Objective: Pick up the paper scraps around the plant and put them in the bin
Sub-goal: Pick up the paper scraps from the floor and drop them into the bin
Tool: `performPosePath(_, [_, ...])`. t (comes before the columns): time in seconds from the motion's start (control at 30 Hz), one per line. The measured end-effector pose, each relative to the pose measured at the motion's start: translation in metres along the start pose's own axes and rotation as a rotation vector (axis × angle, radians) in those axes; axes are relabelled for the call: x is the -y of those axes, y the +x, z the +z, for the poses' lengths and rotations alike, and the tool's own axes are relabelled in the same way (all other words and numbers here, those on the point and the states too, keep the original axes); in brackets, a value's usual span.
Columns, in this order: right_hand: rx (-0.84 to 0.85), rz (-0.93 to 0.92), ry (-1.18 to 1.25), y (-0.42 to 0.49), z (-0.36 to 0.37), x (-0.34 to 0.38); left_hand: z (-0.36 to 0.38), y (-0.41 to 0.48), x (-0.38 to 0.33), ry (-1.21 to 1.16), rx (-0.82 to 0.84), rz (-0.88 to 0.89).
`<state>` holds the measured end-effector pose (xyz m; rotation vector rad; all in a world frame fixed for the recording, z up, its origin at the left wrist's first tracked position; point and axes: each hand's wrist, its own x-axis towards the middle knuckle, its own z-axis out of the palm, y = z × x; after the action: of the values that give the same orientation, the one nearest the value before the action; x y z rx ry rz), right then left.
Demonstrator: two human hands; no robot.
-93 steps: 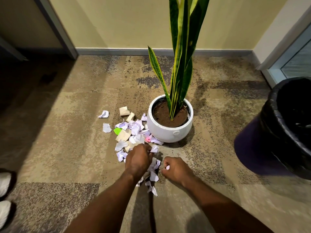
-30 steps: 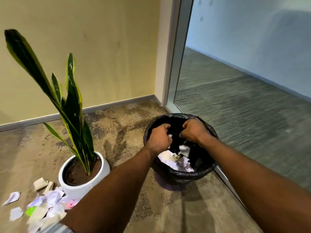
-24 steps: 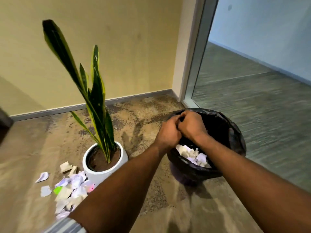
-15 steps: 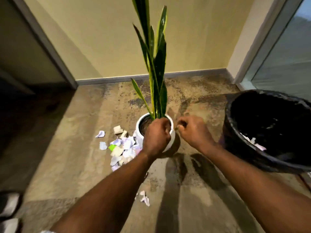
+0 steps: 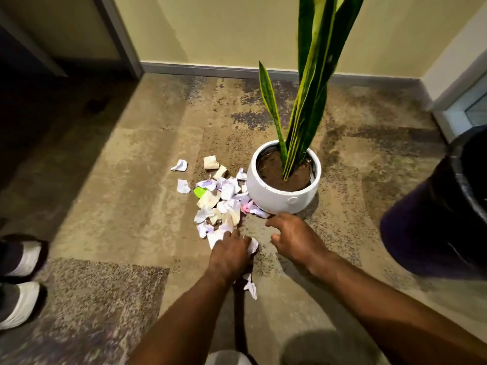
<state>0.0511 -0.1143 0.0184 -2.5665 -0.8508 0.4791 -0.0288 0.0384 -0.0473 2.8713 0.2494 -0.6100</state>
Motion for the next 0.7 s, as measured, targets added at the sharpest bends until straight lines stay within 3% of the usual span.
performPosePath(0.33, [0.065, 0.091, 0.004, 0.006, 0.015, -0.012, -0.041, 0.017, 0.007, -0.403, -0.146, 0.041])
performPosePath(0.47, [0.113, 0.080, 0.107, 0.005, 0.034, 0.004, -0.060, 0.020, 0.015, -0.449, -0.183, 0.040])
performPosePath(0.7, [0.353, -0.173, -0.252, -0.004, 0.098, 0.047, -0.077, 0.022, 0.027, -0.413, -0.301, 0.050])
